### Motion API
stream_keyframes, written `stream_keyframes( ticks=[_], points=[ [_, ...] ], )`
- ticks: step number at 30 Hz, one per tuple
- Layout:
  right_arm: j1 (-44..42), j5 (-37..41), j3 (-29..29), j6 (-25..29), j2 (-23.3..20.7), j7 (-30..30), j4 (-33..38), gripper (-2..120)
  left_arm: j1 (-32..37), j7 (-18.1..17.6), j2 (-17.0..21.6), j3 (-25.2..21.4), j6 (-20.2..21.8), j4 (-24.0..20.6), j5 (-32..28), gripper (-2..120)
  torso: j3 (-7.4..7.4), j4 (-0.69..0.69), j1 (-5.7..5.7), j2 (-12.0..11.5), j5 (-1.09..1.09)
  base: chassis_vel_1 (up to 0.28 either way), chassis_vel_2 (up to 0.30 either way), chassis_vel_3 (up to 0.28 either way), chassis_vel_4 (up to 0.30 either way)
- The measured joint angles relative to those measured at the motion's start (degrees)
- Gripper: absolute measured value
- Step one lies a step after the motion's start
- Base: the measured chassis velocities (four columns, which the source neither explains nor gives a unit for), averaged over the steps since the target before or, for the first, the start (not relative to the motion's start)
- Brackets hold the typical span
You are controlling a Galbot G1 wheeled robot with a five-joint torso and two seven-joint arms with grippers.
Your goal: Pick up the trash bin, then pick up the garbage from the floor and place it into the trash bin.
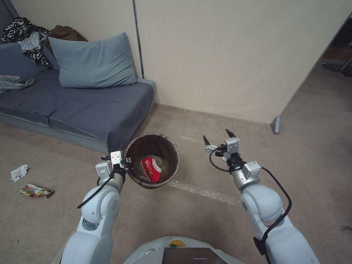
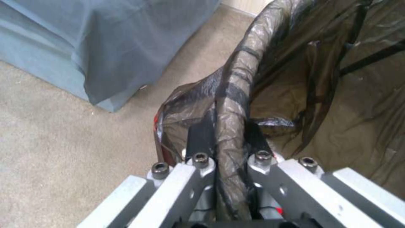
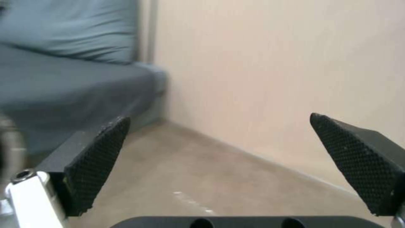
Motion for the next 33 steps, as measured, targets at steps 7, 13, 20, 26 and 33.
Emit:
stream_keyframes(
  ticks=[7, 13, 20, 26, 33],
  points=[
    [-3.0, -2.3, 2.5, 2.1, 2.6, 0.9, 0.5, 100, 0.0, 0.0, -0.1, -0.1, 0.0, -0.1, 0.0, 3, 0.00, -0.02, 0.00, 0.0, 0.01, 0.000, 0.000, 0.000, 0.000],
    [-7.3, -3.4, 7.1, 6.0, 5.4, 3.2, 0.4, 100, 0.0, 0.0, -0.3, -0.1, 0.0, -0.1, 0.0, 3, 0.00, -0.01, 0.00, 0.0, 0.00, 0.000, 0.000, 0.000, 0.000],
    [-7.7, -1.7, 11.0, 8.9, 6.1, 3.7, -3.8, 100, 0.3, 0.0, -0.6, -0.2, 0.0, -0.3, 0.2, 3, 0.00, 0.00, 0.00, 0.0, 0.02, 0.000, 0.000, 0.000, 0.000],
    [-6.0, 0.6, 14.3, 9.5, 5.6, 2.8, -7.2, 100, 0.2, 0.1, -0.8, 0.0, 0.0, -0.1, 0.4, 3, 0.00, 0.00, 0.00, 0.0, 0.01, 0.000, 0.000, 0.000, 0.000],
    [-5.0, 1.0, 14.9, 8.6, 5.3, 1.3, -9.7, 100, 0.1, 0.1, -0.8, 0.0, 0.0, 0.2, 0.4, 3, 0.00, 0.00, 0.00, 0.0, 0.02, 0.000, 0.000, 0.000, 0.000]
  ],
)
